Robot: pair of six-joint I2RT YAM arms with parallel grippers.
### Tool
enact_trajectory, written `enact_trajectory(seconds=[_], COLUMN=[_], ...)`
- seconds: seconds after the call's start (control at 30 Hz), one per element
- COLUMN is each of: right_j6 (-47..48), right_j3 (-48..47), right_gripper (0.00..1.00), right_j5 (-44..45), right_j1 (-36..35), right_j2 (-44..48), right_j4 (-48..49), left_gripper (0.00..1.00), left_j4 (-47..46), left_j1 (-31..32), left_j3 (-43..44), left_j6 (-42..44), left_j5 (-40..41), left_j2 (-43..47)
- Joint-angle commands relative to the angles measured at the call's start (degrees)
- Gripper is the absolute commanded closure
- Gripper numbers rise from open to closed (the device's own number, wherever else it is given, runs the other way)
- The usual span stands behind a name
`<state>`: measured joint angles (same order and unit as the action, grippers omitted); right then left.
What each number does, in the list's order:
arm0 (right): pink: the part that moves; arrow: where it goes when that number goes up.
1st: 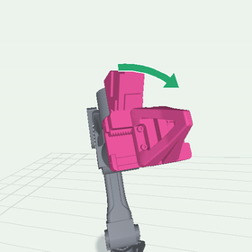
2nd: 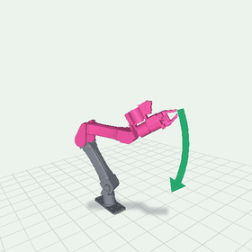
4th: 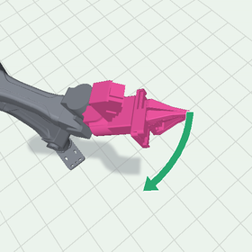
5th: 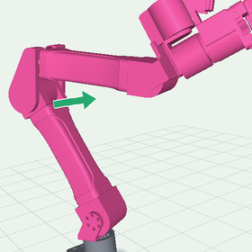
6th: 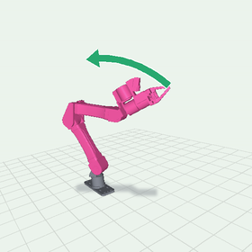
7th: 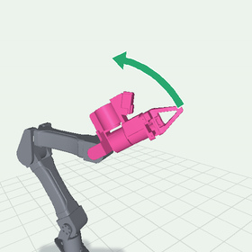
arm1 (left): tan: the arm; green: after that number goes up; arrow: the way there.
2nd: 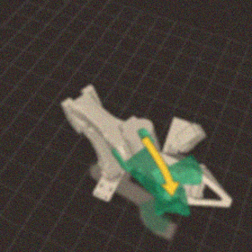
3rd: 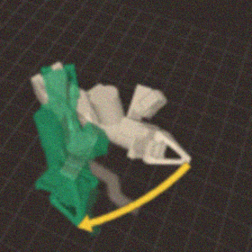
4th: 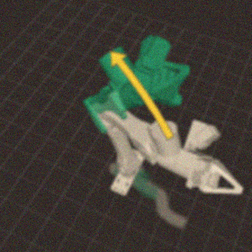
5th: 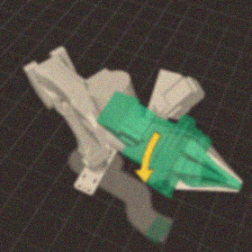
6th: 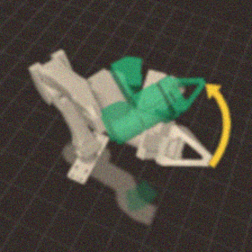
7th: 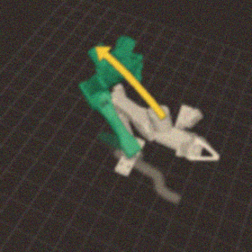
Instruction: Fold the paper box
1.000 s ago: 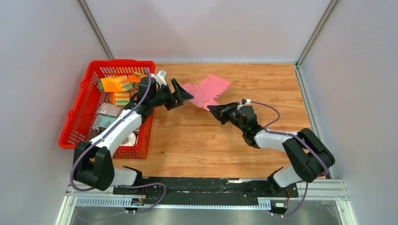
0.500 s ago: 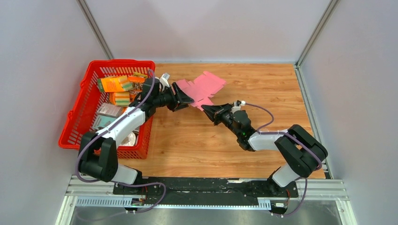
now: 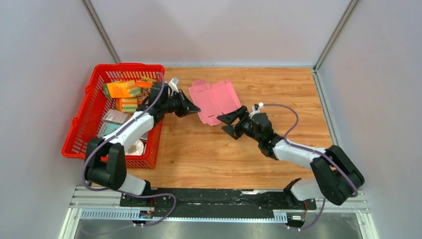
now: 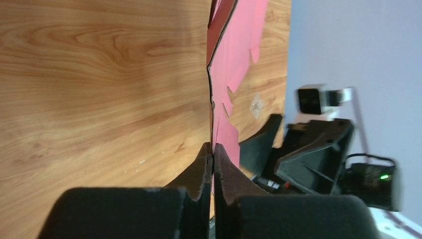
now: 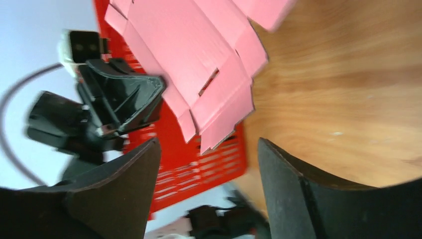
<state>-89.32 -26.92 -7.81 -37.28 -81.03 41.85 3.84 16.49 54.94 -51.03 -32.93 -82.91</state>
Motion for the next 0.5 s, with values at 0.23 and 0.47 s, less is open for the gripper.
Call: enact_trajectory(seconds=[0.23, 0.47], right_j6=[75.24, 86.94], right_j3=[-36.79, -43.39], right_gripper=[0.24, 0.28], right_j5=[10.36, 6.35], right_j1=[1.5, 5.26], right_j2=[8.88, 8.61], right_j4=[-86.56, -84.22], left_gripper=[1.0, 1.0], left_j4=[21.63, 43.68], left_j1=[3.28, 8.91], left_j3=[13.93, 29.69], left_j6=[19.08, 33.79], left_j5=[8.39, 16.59], left_j2=[-0.84, -4.88])
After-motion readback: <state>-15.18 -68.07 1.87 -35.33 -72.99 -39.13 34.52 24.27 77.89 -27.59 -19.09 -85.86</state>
